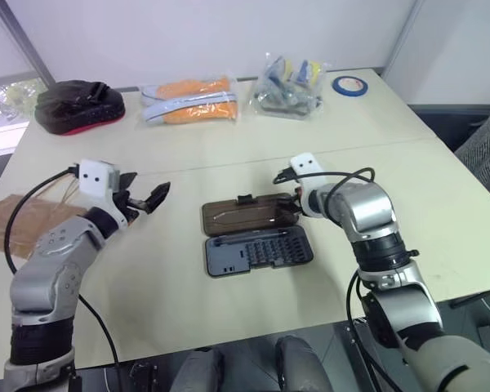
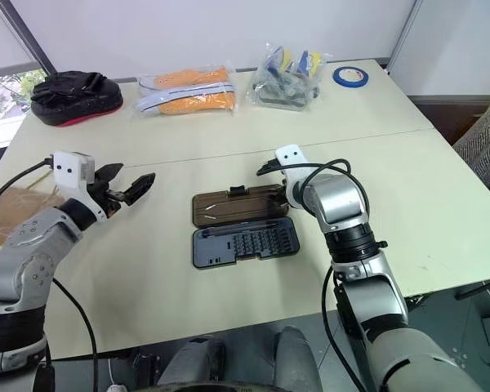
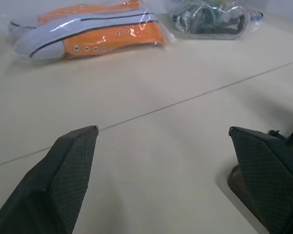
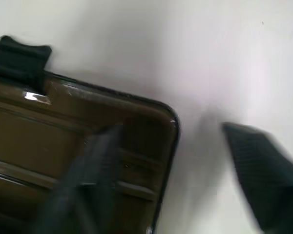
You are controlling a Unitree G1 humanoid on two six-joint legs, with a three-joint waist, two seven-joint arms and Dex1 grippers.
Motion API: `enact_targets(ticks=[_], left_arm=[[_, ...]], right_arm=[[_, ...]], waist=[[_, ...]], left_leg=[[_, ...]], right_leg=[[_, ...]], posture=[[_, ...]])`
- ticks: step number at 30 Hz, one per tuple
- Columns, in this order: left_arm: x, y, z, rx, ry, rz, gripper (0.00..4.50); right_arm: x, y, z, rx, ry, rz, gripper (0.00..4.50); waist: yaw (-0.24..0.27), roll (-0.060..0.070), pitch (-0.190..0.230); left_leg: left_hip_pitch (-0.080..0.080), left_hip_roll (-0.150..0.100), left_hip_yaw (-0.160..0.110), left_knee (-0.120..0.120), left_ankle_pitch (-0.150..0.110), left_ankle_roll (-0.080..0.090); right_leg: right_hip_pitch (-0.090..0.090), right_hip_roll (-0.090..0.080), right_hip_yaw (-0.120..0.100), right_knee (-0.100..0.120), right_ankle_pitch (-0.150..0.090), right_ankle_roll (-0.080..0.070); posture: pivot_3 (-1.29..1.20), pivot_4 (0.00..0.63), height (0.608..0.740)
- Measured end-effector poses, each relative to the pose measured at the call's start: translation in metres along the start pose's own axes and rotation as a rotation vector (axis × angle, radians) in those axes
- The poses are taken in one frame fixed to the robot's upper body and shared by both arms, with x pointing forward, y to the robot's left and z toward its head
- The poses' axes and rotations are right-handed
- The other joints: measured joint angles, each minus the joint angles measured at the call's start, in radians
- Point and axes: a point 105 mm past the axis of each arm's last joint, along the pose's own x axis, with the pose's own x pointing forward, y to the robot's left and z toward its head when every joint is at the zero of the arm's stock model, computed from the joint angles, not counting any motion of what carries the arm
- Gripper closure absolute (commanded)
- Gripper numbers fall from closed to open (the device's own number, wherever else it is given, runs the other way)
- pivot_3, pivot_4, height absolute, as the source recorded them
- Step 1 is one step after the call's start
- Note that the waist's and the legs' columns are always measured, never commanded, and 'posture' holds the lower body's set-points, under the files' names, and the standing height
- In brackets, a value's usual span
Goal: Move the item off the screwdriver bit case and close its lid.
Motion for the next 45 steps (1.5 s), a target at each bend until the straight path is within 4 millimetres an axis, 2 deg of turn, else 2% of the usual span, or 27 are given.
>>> enact_targets(ticks=[3,8,15,20,26,31,34,41,45], left_arm=[[0.000,-0.009,0.003,-0.022,-0.013,-0.061,0.00],[-0.002,-0.025,0.010,-0.026,-0.028,-0.166,0.00],[0.004,-0.053,0.006,0.006,0.019,-0.334,0.00],[0.010,-0.062,0.015,0.032,-0.001,-0.379,0.00],[0.016,-0.075,0.007,0.055,0.026,-0.448,0.00],[0.016,-0.077,0.005,0.056,0.025,-0.468,0.00],[0.016,-0.079,0.005,0.052,0.023,-0.478,0.86],[0.011,-0.092,0.003,-0.003,0.051,-0.592,4.47],[0.002,-0.111,-0.004,-0.027,0.149,-0.769,4.47]], right_arm=[[-0.003,0.000,0.005,-0.014,-0.029,0.024,0.03],[-0.021,0.000,0.028,-0.033,-0.130,0.075,0.03],[-0.044,-0.007,0.057,-0.022,-0.255,0.110,0.03],[-0.047,-0.008,0.064,-0.036,-0.301,0.117,0.03],[-0.049,-0.006,0.066,-0.044,-0.320,0.134,0.03],[-0.049,-0.004,0.067,-0.042,-0.322,0.149,0.03],[-0.049,-0.003,0.067,-0.040,-0.323,0.155,0.00],[-0.050,-0.004,0.067,-0.048,-0.326,0.168,0.00],[-0.051,0.001,0.069,-0.080,-0.343,0.206,0.00]], waist=[[0.001,0.000,0.000],[0.000,0.000,0.000],[0.001,0.000,0.000],[0.001,0.000,0.000],[0.001,0.000,0.000],[0.001,0.000,0.000],[0.001,0.000,0.000],[0.002,0.000,0.000],[0.000,0.000,0.000]], left_leg=[[0.000,0.000,0.000,0.000,0.000,0.000],[0.000,0.000,0.000,0.000,0.000,0.000],[0.000,0.000,0.000,0.000,0.000,0.000],[0.000,0.000,0.000,0.000,0.000,0.000],[0.000,0.000,0.000,0.000,0.000,0.000],[0.000,0.000,0.000,0.000,0.000,0.000],[0.000,0.000,0.000,0.000,0.000,0.000],[0.000,0.000,0.000,0.000,0.000,0.000],[0.000,0.000,0.000,0.000,0.000,0.000]], right_leg=[[0.000,0.000,0.000,0.000,0.000,0.000],[0.000,0.000,0.000,0.000,0.000,0.000],[0.000,0.000,0.000,0.000,0.000,0.000],[0.000,0.000,0.000,0.000,0.000,0.000],[0.000,0.000,0.000,0.000,0.000,0.000],[0.000,0.000,0.000,0.000,0.000,0.000],[0.000,0.000,0.000,0.000,0.000,0.000],[0.000,0.000,0.000,0.000,0.000,0.000],[0.000,0.000,0.000,0.000,0.000,0.000]], posture=[[0.00,0.150,0.740],[0.00,0.150,0.740],[0.00,0.150,0.740],[0.00,0.150,0.740],[0.00,0.150,0.740],[0.00,0.150,0.740],[0.00,0.150,0.740],[0.00,0.150,0.740],[0.00,0.150,0.740]])
